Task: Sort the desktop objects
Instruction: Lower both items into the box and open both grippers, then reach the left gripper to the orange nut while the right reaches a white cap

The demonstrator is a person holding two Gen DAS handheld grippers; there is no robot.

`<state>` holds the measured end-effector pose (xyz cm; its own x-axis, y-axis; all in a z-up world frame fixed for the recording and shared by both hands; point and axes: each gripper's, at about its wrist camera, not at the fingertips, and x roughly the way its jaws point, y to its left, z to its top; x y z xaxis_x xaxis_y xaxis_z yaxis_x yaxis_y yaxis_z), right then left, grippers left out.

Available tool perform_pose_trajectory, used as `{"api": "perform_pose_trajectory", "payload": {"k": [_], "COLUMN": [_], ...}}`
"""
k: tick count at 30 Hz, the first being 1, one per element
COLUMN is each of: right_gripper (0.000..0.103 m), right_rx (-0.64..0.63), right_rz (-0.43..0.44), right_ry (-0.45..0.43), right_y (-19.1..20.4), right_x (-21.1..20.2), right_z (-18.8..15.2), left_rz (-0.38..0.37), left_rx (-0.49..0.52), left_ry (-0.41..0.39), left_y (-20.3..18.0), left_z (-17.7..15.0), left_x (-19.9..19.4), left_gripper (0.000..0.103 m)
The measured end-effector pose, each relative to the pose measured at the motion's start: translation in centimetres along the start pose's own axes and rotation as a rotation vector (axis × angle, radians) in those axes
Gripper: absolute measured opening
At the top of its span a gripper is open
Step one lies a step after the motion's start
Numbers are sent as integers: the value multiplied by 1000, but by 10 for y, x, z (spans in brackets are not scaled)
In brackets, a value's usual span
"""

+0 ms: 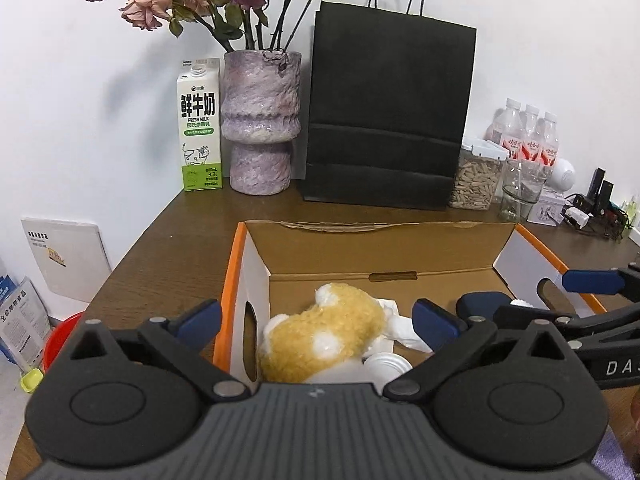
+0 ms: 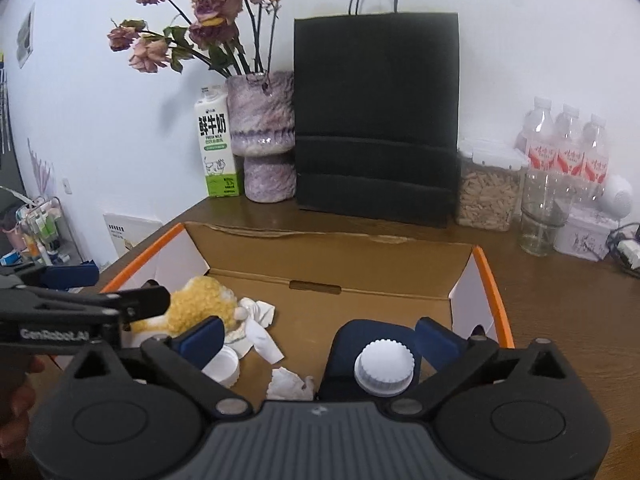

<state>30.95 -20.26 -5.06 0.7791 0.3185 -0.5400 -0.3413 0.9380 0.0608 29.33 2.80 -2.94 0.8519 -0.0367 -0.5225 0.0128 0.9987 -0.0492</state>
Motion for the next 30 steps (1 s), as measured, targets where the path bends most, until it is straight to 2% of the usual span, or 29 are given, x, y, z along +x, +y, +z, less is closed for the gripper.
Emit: {"api": "perform_pose_trajectory", "payload": {"k": [17,30], "right_gripper": [102,102], "right_rx": [-33,-40], "right_rz": [-45,-106], "right_ry": [-45,-54], "right_y": [5,-19], "right_x": [-41,-96], "right_z": [-6,-42], "left_rz": [-25,-99], "left_rx": [29,97], "left_ry": [-56,-41], "left_y": [-18,-58], "left_z": [-3,-32], "left_x": [-40,-72], "left_gripper": [103,103]}}
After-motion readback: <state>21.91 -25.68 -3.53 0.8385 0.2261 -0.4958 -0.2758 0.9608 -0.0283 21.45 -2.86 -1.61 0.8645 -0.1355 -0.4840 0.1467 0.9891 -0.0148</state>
